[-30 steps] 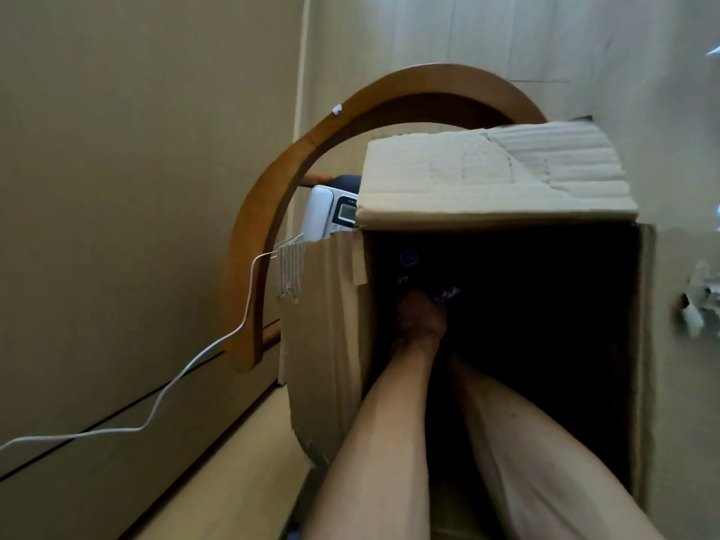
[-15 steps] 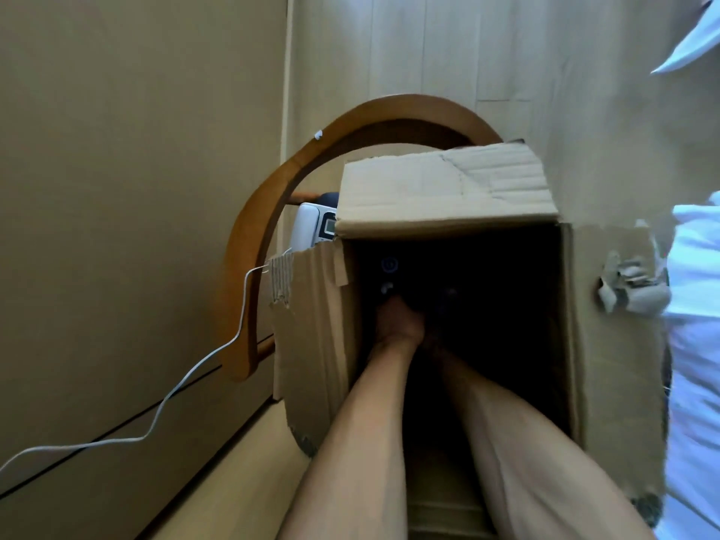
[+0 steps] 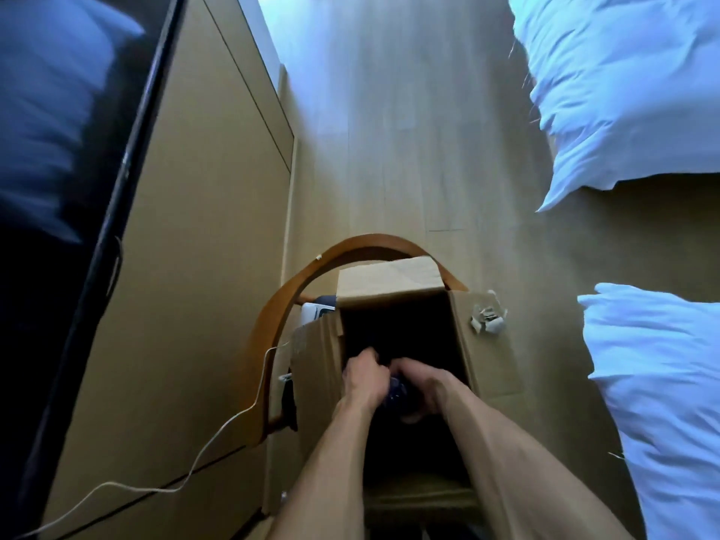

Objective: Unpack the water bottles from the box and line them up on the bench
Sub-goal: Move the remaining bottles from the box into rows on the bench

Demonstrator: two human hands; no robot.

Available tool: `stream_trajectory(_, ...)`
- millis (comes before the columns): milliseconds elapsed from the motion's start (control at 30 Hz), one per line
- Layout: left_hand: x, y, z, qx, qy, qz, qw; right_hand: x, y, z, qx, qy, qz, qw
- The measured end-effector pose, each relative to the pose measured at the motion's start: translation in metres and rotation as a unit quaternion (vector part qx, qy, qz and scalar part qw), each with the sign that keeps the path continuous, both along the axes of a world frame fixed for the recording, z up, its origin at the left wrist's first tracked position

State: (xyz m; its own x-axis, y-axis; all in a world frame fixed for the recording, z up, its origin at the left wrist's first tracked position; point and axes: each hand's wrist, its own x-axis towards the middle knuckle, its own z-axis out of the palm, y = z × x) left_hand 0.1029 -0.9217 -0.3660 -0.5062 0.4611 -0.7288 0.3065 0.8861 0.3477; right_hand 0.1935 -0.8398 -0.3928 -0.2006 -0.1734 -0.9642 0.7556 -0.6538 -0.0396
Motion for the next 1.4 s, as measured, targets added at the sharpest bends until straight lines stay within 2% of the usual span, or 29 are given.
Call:
stream_trajectory(67, -0.005, -0.009, 0.023, 0.009, 0.013, -0.031, 0.999, 0.005, 0.006, 0.032, 0.027, 0.021, 0.011, 0.999)
stream_trajectory(167, -0.016, -0.022, 0.059, 0.001, 0.057, -0.142, 0.988, 0.012, 0.015, 0.083, 0.052, 0.055, 0.016, 0.997)
stream_trajectory(233, -0.024, -0.029, 0.078, -0.005, 0.063, -0.159, 0.985, 0.016, 0.021, 0.116, 0.045, 0.078, -0.011, 0.996)
stream_trajectory(333, -0.033, -0.038, 0.109, 0.027, 0.073, -0.146, 0.986, 0.018, 0.035, 0.172, 0.042, 0.162, -0.048, 0.985)
stream_trajectory(433, -0.038, -0.039, 0.129, 0.110, 0.076, -0.114, 0.984, 0.009, 0.038, 0.217, 0.062, 0.229, -0.055, 0.970)
stream_trajectory(467, -0.038, -0.040, 0.137, 0.165, 0.052, -0.058, 0.983, 0.004, 0.034, 0.231, 0.085, 0.242, -0.058, 0.965)
stream_trajectory(500, -0.040, -0.039, 0.143, 0.224, -0.022, 0.051, 0.973, -0.004, 0.033, 0.240, 0.111, 0.254, -0.068, 0.958)
stream_trajectory(533, -0.040, -0.038, 0.152, 0.261, -0.122, 0.190, 0.939, -0.011, 0.030, 0.250, 0.131, 0.265, -0.074, 0.952)
stream_trajectory(567, -0.040, -0.040, 0.161, 0.264, -0.231, 0.322, 0.879, -0.017, 0.027, 0.262, 0.135, 0.285, -0.060, 0.947)
stream_trajectory(600, -0.041, -0.044, 0.170, 0.279, -0.312, 0.422, 0.804, -0.025, 0.025, 0.276, 0.129, 0.308, -0.024, 0.942)
stream_trajectory(633, -0.044, -0.045, 0.178, 0.308, -0.354, 0.488, 0.736, -0.032, 0.023, 0.288, 0.122, 0.337, 0.030, 0.933)
stream_trajectory(700, -0.051, -0.048, 0.196, 0.382, -0.396, 0.523, 0.651, -0.043, 0.019, 0.306, 0.085, 0.364, 0.137, 0.917)
stream_trajectory(767, -0.055, -0.053, 0.213, 0.451, -0.434, 0.509, 0.591, -0.048, 0.009, 0.313, 0.055, 0.378, 0.230, 0.895)
stream_trajectory(800, -0.054, -0.057, 0.220, 0.460, -0.447, 0.491, 0.590, -0.049, 0.003, 0.313, 0.048, 0.380, 0.262, 0.886)
stream_trajectory(867, -0.045, -0.067, 0.231, 0.441, -0.448, 0.431, 0.647, -0.051, -0.005, 0.304, 0.068, 0.372, 0.288, 0.880)
stream_trajectory(900, -0.038, -0.071, 0.235, 0.438, -0.410, 0.425, 0.678, -0.052, -0.008, 0.302, 0.076, 0.357, 0.295, 0.883)
stream_trajectory(967, -0.027, -0.079, 0.237, 0.484, -0.300, 0.473, 0.672, -0.052, -0.013, 0.303, 0.115, 0.313, 0.284, 0.899)
stream_trajectory(1000, -0.020, -0.085, 0.239, 0.497, -0.259, 0.494, 0.665, -0.053, -0.016, 0.304, 0.165, 0.301, 0.253, 0.904)
stream_trajectory(1033, -0.013, -0.092, 0.242, 0.496, -0.232, 0.496, 0.673, -0.055, -0.018, 0.301, 0.242, 0.299, 0.209, 0.899)
stream_trajectory(1100, 0.003, -0.106, 0.247, 0.464, -0.183, 0.468, 0.730, -0.061, -0.022, 0.296, 0.388, 0.302, 0.139, 0.859)
stream_trajectory(1133, 0.011, -0.112, 0.250, 0.441, -0.154, 0.451, 0.761, -0.063, -0.028, 0.297, 0.387, 0.307, 0.133, 0.859)
stream_trajectory(1167, 0.020, -0.118, 0.251, 0.425, -0.125, 0.449, 0.776, -0.066, -0.038, 0.296, 0.365, 0.313, 0.140, 0.866)
stream_trajectory(1233, 0.036, -0.127, 0.252, 0.417, -0.074, 0.456, 0.782, -0.072, -0.061, 0.298, 0.355, 0.333, 0.178, 0.855)
stream_trajectory(1333, 0.054, -0.140, 0.249, 0.419, -0.036, 0.486, 0.767, -0.077, -0.096, 0.292, 0.413, 0.389, 0.251, 0.784)
stream_trajectory(1400, 0.060, -0.151, 0.246, 0.413, 0.000, 0.505, 0.758, -0.075, -0.117, 0.287, 0.391, 0.419, 0.266, 0.775)
